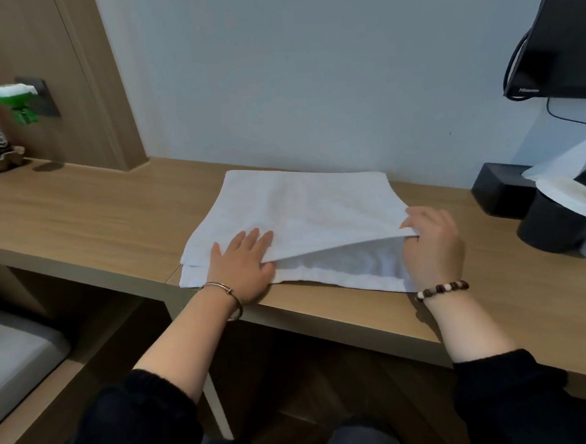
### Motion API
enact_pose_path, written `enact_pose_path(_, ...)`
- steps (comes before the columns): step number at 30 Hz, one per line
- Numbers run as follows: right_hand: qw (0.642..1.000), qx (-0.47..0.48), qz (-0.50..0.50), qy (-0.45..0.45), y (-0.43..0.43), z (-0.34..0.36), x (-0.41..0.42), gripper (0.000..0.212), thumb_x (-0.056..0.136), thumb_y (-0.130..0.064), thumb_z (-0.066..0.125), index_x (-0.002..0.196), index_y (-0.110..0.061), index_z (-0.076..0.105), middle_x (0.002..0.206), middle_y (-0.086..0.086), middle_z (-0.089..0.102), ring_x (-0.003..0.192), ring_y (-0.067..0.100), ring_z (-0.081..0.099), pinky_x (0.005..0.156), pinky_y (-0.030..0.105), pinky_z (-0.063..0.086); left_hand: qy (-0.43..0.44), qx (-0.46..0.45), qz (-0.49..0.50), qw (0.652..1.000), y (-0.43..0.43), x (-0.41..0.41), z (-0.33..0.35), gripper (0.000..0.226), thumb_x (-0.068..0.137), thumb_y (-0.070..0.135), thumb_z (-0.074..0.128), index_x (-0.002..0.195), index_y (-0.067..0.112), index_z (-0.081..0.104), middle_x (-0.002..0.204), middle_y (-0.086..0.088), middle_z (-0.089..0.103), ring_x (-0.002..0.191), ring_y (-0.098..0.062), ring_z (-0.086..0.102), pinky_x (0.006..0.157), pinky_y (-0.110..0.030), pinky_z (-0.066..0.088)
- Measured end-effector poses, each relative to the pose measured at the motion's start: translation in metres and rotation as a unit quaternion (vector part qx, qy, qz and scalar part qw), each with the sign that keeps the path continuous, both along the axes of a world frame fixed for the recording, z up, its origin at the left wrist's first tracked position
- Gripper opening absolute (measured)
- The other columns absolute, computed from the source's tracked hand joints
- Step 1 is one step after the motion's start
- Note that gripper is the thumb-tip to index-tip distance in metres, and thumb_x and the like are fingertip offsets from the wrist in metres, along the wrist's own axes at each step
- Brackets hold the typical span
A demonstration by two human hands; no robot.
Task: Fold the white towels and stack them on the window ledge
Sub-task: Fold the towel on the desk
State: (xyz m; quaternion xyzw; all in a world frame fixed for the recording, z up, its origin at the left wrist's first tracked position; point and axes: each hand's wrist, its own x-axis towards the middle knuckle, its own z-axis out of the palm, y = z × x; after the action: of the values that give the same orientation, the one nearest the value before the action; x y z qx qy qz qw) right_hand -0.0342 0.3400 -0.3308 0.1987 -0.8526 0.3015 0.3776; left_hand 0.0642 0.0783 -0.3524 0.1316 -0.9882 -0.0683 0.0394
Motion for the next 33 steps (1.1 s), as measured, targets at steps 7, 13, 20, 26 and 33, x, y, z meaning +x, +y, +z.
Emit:
enact_pose_path(7,0.910,0.347,-0.006,-0.225,0.016,0.008,0.014,0.019,0.085,-0.008,0.049,0.080,-0.014,0.066,0.087,-0.002,0.057,0.089,0.017,0.050,0.076,0.025,0.035,0.015,-0.008,0.009,1.000,-0.002,-0.004,-0.003,0.056,0.096,0.037,0.030,0.150,0.034,0.013,0.159,0.005,0.011,0.146,-0.016,0.007,0.115,-0.053,0.007)
enact_pose_path(13,0.908,0.349,0.035,-0.229,0.015,-0.001,0.035,0.028,0.093,-0.050,0.042,0.107,-0.028,0.052,0.100,-0.008,0.050,0.085,0.007,0.050,0.068,0.023,0.048,0.153,0.057,-0.021,0.986,-0.003,0.004,-0.003,0.041,0.094,0.012,0.045,0.131,0.024,0.055,0.147,0.001,0.043,0.141,-0.019,0.028,0.115,-0.047,0.013)
enact_pose_path(20,0.903,0.382,-0.006,-0.195,0.005,-0.003,0.030,0.029,0.099,-0.035,0.033,0.113,-0.027,0.057,0.099,-0.004,0.051,0.088,0.014,0.051,0.059,0.024,0.040,0.352,0.017,-0.048,0.935,0.001,0.014,0.017,0.040,0.071,-0.016,0.046,0.089,0.009,0.073,0.103,-0.006,0.072,0.114,-0.033,0.060,0.100,-0.066,0.030)
enact_pose_path(26,0.906,0.366,-0.021,-0.210,0.005,-0.005,0.029,0.020,0.094,-0.012,0.038,0.101,-0.020,0.054,0.096,-0.002,0.052,0.077,0.016,0.051,0.056,0.026,0.040,0.170,-0.086,-0.069,0.979,0.008,0.032,-0.013,0.029,0.064,0.003,0.076,0.090,0.016,0.073,0.101,-0.002,0.071,0.110,-0.031,0.062,0.094,-0.063,0.037)
enact_pose_path(33,0.925,0.296,-0.044,-0.234,0.014,-0.001,0.019,0.024,0.092,-0.006,0.041,0.089,-0.017,0.061,0.078,-0.003,0.056,0.070,0.017,0.054,0.064,0.030,0.051,0.125,0.045,-0.032,0.991,-0.005,0.028,-0.009,0.036,0.100,0.024,0.041,0.134,0.025,0.051,0.147,0.011,0.040,0.143,-0.009,0.021,0.114,-0.042,0.013)
